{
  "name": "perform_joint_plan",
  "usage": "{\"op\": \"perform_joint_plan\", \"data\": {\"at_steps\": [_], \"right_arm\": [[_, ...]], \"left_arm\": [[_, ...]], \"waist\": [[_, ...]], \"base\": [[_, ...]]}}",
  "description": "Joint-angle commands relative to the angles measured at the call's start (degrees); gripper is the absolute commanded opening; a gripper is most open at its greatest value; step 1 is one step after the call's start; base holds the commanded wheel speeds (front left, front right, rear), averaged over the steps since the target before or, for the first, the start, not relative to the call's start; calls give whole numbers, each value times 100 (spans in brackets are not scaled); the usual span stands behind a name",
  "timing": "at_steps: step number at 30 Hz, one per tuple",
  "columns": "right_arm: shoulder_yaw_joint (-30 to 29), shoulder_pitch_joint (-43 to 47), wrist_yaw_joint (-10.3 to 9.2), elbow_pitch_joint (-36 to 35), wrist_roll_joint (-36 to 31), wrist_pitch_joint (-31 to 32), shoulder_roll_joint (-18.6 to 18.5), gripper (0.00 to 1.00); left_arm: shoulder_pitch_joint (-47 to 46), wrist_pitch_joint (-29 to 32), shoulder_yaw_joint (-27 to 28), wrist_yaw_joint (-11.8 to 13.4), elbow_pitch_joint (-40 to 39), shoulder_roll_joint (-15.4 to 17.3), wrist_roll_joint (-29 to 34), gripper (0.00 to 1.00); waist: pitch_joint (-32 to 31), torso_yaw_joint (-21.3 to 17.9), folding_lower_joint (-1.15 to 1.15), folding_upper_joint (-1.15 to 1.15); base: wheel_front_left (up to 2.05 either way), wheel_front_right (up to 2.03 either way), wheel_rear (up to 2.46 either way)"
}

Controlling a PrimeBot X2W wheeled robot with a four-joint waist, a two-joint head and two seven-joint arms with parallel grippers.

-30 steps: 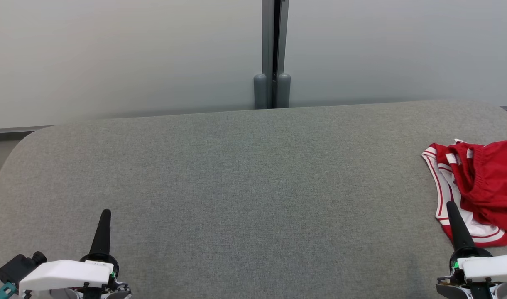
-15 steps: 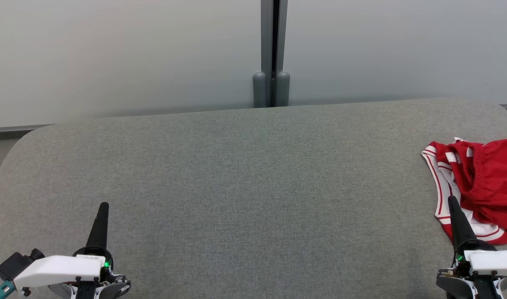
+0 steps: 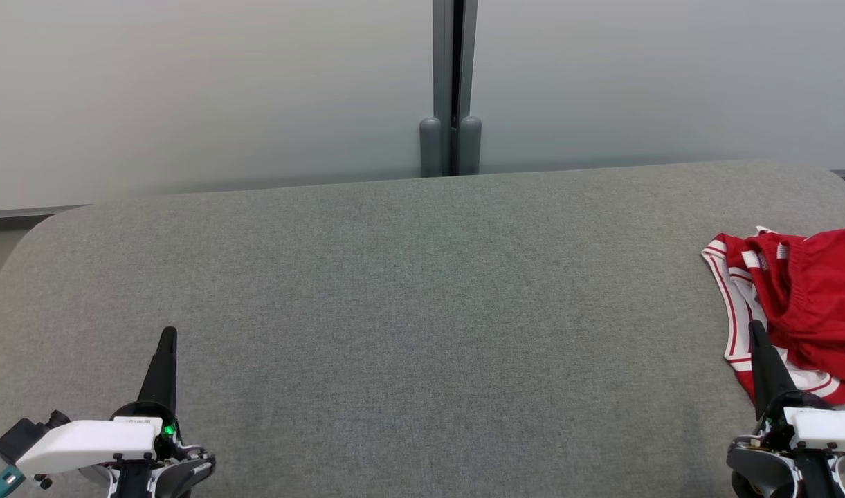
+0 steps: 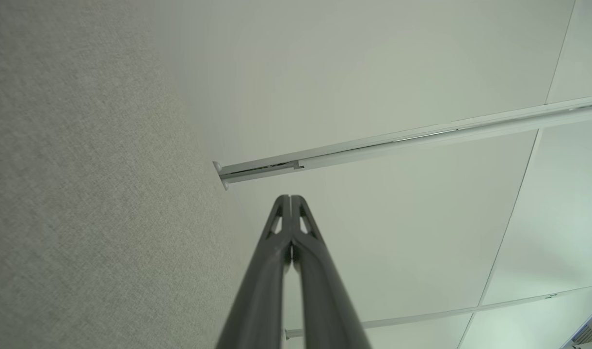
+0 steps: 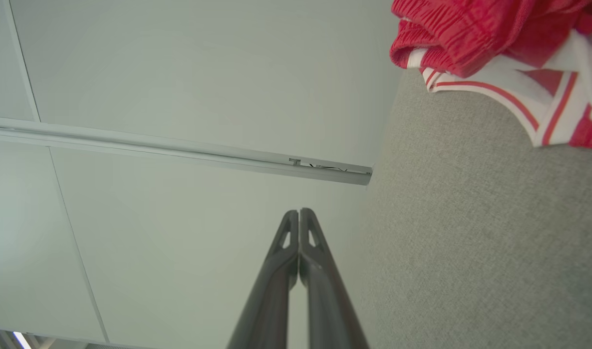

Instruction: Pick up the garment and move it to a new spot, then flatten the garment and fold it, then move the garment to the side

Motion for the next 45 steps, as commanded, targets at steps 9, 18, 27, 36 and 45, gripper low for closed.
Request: {"op": "perform_joint_plan", "data": {"at_steps": [9, 18, 27, 36, 45], "right_arm": [[-58, -174, 1, 99, 425, 83, 17, 0], [-101, -245, 1, 179, 754, 127, 42, 0], [-121, -254, 1, 184, 746, 143, 53, 0], [-135, -256, 1, 185, 729, 156, 61, 0], [-149, -259, 2, 186, 724, 161, 68, 0]], "left_arm": [[-181, 103, 125, -102, 45, -36, -400, 0], [-256, 190, 203, -165, 90, -72, -701, 0], [-253, 207, 217, -164, 93, -82, -706, 0], [-255, 218, 226, -164, 93, -88, -697, 0], [-256, 223, 233, -164, 93, -95, -688, 0]], "waist": [[21, -11, 0, 0], [41, -21, 0, 0], [44, -23, 0, 0], [44, -23, 0, 0], [44, -23, 0, 0]], "base": [[0, 0, 0], [0, 0, 0], [0, 0, 0], [0, 0, 0], [0, 0, 0]]}}
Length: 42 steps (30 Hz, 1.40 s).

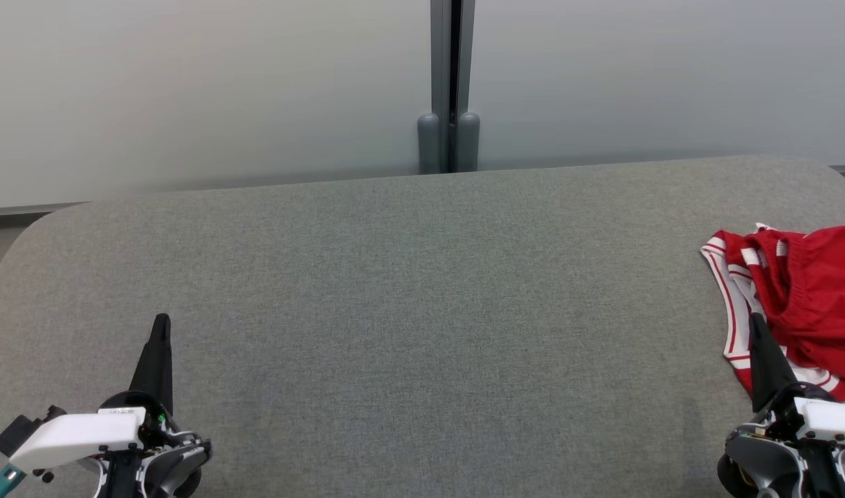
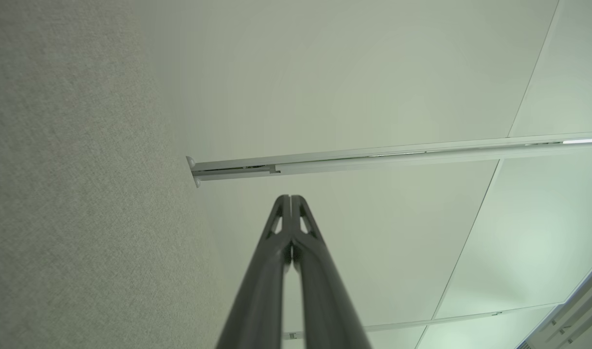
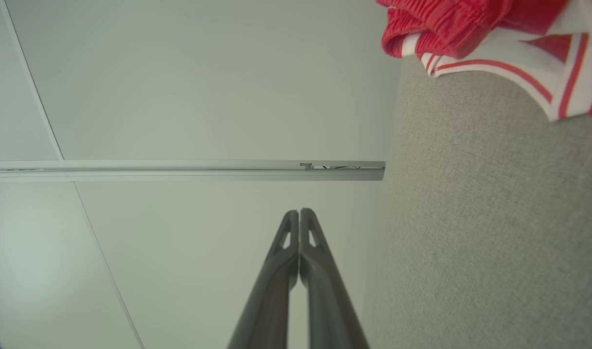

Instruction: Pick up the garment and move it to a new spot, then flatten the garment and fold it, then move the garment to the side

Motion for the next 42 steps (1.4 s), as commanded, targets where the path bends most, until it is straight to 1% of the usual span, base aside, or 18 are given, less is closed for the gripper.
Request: {"op": "perform_joint_plan", "data": {"at_steps": [1, 42], "right_arm": [[-24, -58, 1, 8, -6, 32, -11, 0], [-62, -64, 0, 11, -56, 67, 21, 0]], "left_arm": [[-80, 17, 26, -24, 7, 16, 8, 0], [-84, 36, 50, -25, 7, -4, 39, 0]], "waist": [[0, 0, 0, 0], [0, 0, 0, 0]], "base": [[0, 0, 0], [0, 0, 0]]}}
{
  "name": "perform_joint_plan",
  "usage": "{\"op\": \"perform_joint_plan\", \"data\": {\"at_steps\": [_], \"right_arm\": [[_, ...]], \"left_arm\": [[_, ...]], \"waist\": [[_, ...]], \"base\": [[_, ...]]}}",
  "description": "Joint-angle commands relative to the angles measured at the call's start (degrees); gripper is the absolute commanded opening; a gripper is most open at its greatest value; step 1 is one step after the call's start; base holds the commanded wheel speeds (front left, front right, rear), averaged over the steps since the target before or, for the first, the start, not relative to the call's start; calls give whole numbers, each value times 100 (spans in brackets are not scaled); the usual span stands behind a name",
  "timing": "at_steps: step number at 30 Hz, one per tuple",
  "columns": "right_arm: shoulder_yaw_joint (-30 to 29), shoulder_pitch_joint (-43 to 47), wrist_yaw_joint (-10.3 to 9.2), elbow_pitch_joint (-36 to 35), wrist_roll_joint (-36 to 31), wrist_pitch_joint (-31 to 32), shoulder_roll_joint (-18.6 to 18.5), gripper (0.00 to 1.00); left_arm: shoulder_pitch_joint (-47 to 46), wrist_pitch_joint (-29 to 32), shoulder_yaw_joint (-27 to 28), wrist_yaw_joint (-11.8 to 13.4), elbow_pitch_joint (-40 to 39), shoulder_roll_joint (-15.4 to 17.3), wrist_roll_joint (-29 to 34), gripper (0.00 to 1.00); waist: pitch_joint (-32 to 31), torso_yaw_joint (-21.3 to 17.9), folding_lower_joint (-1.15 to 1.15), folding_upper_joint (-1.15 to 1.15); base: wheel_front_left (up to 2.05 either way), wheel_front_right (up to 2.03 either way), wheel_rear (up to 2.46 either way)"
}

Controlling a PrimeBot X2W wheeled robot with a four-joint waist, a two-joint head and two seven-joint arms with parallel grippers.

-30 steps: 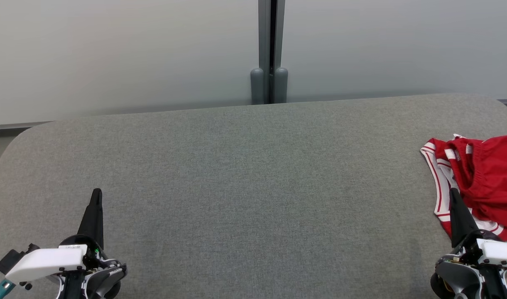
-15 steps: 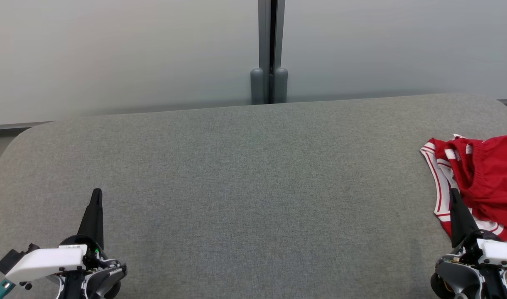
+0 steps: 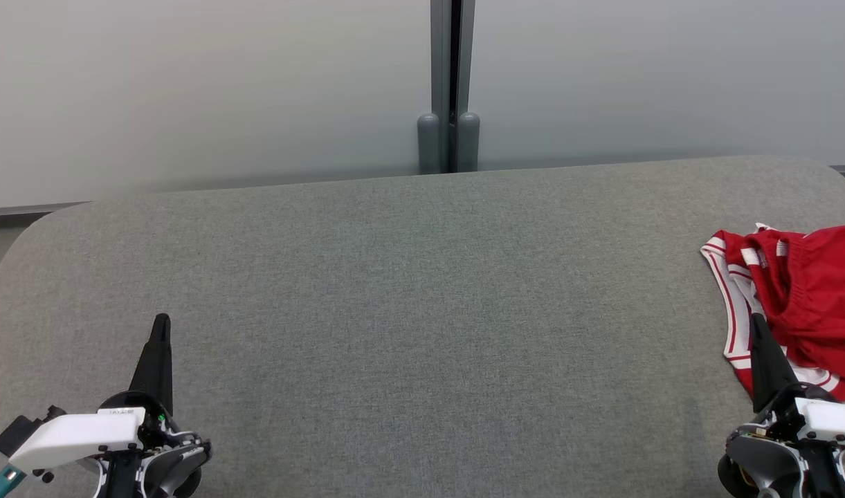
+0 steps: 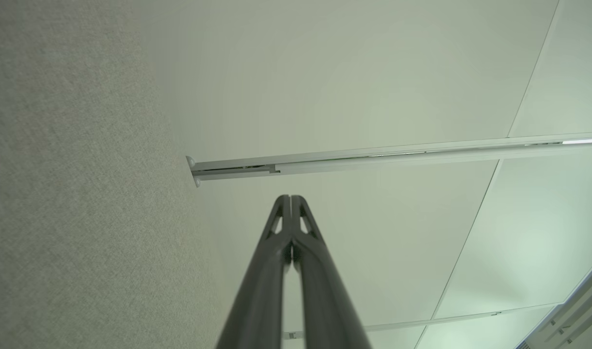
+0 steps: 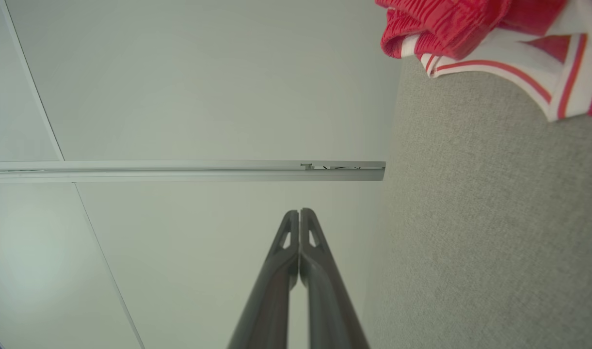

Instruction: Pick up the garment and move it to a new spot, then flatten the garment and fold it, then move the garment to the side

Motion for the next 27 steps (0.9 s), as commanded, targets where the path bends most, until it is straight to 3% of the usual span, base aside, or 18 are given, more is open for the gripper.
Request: {"op": "perform_joint_plan", "data": {"at_steps": [1, 27], "right_arm": [[-12, -63, 2, 9, -32, 29, -9, 0], [-28, -65, 1, 9, -49, 50, 5, 0]], "left_arm": [[-84, 12, 22, -25, 6, 11, 30, 0], [-85, 25, 34, -25, 6, 3, 44, 0]], "waist": [[0, 0, 0, 0], [0, 0, 0, 0]], "base": [[0, 0, 0], [0, 0, 0]]}}
